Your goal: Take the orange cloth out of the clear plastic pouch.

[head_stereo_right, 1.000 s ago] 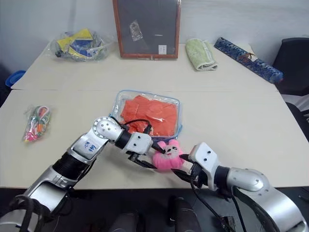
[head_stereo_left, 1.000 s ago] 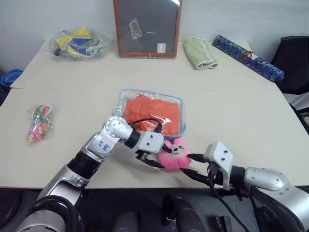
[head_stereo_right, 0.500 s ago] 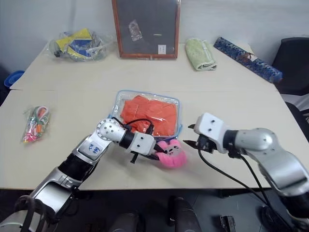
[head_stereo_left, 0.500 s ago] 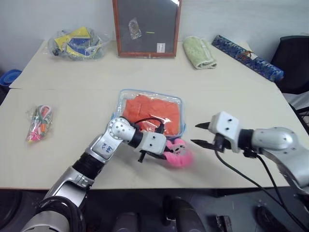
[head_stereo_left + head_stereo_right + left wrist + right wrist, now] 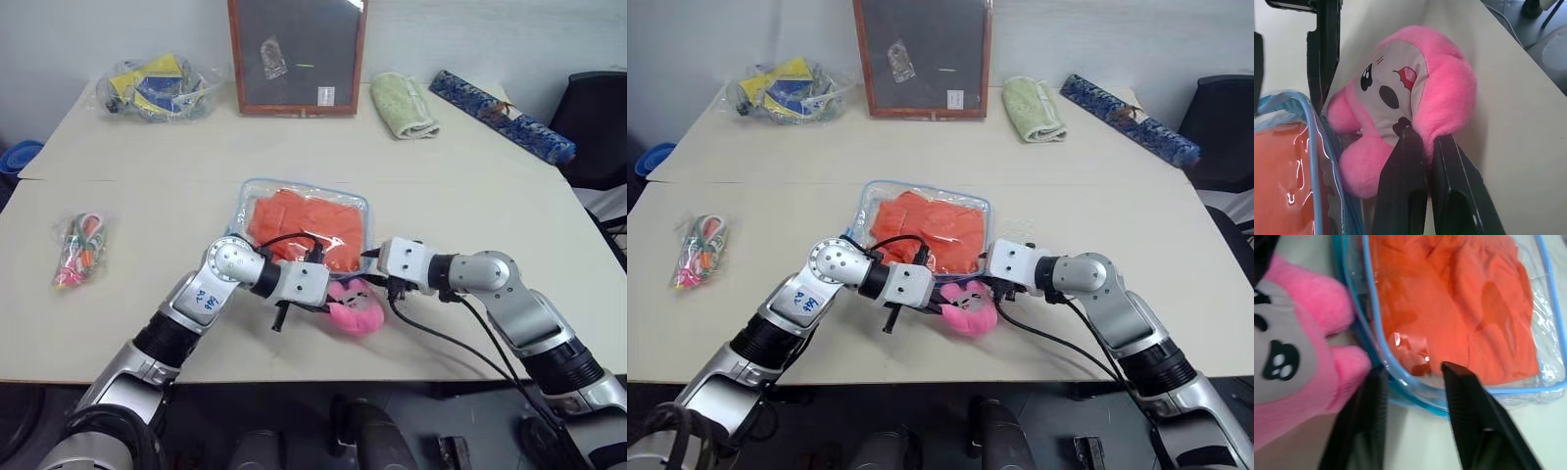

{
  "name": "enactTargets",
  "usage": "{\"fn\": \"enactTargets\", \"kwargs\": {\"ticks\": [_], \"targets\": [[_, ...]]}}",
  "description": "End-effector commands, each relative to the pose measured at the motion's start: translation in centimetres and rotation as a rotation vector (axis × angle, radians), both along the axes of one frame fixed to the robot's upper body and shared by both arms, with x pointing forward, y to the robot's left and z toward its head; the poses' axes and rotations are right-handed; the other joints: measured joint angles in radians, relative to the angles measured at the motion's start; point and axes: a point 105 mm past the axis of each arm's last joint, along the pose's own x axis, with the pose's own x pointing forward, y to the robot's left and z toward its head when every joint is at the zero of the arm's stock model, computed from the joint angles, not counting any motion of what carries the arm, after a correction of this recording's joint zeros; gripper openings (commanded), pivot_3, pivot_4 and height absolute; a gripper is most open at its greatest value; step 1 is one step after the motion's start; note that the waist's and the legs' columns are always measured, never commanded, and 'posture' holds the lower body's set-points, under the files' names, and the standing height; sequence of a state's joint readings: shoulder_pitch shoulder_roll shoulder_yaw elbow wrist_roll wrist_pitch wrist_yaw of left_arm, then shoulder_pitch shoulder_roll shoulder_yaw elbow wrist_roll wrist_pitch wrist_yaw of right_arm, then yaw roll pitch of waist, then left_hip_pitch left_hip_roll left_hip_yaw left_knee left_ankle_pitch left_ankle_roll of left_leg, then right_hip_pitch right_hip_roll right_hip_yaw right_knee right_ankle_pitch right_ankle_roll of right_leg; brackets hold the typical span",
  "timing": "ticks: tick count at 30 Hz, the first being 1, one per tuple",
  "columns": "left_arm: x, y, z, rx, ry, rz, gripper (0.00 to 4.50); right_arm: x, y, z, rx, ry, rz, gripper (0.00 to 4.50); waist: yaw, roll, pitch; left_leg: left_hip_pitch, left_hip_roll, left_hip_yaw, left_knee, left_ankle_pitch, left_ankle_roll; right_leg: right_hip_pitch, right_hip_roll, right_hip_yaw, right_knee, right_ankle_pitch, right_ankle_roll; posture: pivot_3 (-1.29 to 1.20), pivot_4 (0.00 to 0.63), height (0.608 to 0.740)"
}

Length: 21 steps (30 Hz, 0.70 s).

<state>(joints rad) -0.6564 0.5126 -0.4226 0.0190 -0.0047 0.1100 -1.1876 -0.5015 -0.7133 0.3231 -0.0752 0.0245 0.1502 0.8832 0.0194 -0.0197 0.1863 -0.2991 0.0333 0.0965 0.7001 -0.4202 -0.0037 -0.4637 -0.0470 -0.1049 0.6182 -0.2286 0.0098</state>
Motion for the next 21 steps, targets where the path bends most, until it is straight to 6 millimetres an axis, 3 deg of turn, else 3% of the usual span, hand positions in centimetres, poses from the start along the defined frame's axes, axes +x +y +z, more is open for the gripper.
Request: {"fn": "enactTargets", "kwargs": {"ticks": [1, 2, 8, 11, 16, 21], "targets": [[0.3, 0.3, 0.7, -0.022, -0.031, 0.038, 0.0, -0.1, 0.3, 1.0, 0.009, -0.045, 0.04, 0.29, 0.0, 0.0, 0.0, 0.0, 0.0, 0.0, 0.0, 0.0, 0.0, 0.0, 0.0, 0.0, 0.0, 0.0, 0.0, 0.0, 0.15, 0.74], [0.3, 0.4, 0.8, -0.027, -0.029, 0.045, 0.0, -0.1, 0.2, 1.0, 0.004, -0.045, 0.045, 0.03, 0.0, 0.0, 0.0, 0.0, 0.0, 0.0, 0.0, 0.0, 0.0, 0.0, 0.0, 0.0, 0.0, 0.0, 0.0, 0.0, 0.15, 0.74], [0.5, 2.6, 1.8, -0.061, 0.008, 0.139, 0.0, 0.1, -1.1, 0.9, -0.099, -0.073, 0.084, 0.03, -0.002, 0.0, 0.0, 0.0, 0.0, 0.0, 0.0, 0.0, 0.0, 0.0, 0.0, 0.0, 0.001, 0.0, 0.0, 0.0, 0.15, 0.74], [0.8, 5.8, 2.3, -0.063, 0.03, 0.236, 0.0, -0.3, -2.2, 1.2, -0.16, -0.1, 0.133, 0.03, -0.006, 0.0, 0.0, 0.001, 0.0, 0.0, 0.0, 0.0, 0.0, -0.001, 0.0, 0.0, 0.001, 0.0, 0.0, 0.0, 0.15, 0.74], [1.5, 9.4, 3.7, -0.106, 0.058, 0.378, 0.0, -0.6, -3.1, 1.7, -0.188, -0.131, 0.172, 0.03, -0.007, 0.001, 0.0, 0.002, 0.001, -0.001, 0.0, 0.0, 0.0, -0.001, -0.001, -0.001, 0.0, 0.0, 0.0, 0.0, 0.15, 0.74], [2.9, 14.9, 5.8, -0.168, 0.064, 0.604, 0.0, -1.6, -4.4, 1.9, -0.23, -0.169, 0.205, 0.03, -0.004, 0.001, 0.001, 0.002, 0.0, -0.001, 0.0, 0.0, 0.0, -0.001, -0.002, -0.002, 0.0, 0.0, 0.0, 0.0, 0.15, 0.74]]}}
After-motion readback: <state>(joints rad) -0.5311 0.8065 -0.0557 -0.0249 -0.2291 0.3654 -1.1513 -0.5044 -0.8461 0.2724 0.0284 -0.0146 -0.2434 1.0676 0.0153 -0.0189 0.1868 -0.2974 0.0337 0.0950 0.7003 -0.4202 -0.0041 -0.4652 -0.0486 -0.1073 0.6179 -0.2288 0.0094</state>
